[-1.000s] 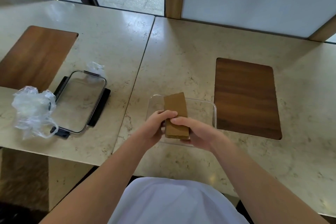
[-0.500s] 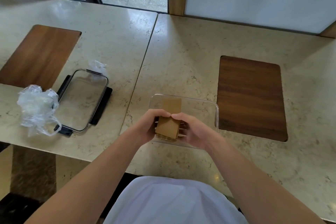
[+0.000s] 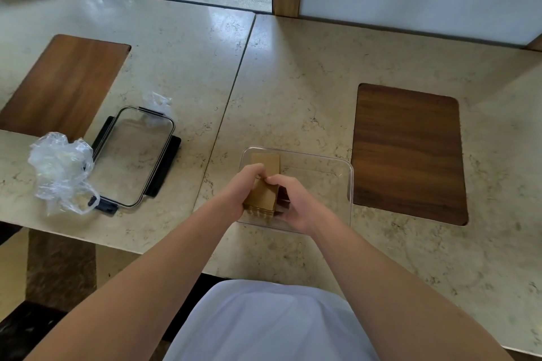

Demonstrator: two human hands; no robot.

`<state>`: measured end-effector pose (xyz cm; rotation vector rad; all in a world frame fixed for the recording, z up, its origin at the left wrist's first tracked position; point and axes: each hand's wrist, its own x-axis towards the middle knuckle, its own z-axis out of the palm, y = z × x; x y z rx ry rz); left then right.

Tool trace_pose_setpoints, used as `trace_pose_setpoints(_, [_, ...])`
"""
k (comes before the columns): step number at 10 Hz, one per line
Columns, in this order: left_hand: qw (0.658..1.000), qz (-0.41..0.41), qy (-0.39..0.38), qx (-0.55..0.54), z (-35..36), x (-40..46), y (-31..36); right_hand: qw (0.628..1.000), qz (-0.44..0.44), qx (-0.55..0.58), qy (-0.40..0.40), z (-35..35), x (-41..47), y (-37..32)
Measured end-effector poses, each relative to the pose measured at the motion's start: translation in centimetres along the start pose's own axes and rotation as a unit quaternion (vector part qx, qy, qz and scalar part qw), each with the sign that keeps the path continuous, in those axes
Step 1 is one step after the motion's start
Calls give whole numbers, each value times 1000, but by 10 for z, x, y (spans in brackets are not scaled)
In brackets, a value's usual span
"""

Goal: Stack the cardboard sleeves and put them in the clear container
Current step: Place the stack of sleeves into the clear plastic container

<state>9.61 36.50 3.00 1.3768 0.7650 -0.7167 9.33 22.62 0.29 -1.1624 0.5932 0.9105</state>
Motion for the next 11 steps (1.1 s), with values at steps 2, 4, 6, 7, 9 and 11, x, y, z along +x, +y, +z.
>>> trace_pose_setpoints(2, [1000, -7, 18, 6, 4, 1, 1, 1000, -3, -6, 15, 2, 5, 1])
trace_pose_setpoints(4, [998, 10, 42, 50, 7, 1, 2, 1000, -2, -9, 15, -4, 8, 3])
trace_pose_setpoints(6, [991, 17, 88, 95, 7, -2, 9, 1000, -8, -17, 3, -4, -1, 1])
trace_pose_setpoints(7, [988, 29, 100, 113, 11, -3, 11, 1000, -7, 0, 2, -7, -10, 0])
trace_pose_setpoints(9, [980, 60, 122, 143, 20, -14, 17, 1000, -8, -6, 12, -3, -21, -1])
trace_pose_setpoints(11, [857, 379, 254, 239, 50, -39, 18, 996, -56, -29, 60, -5, -40, -9])
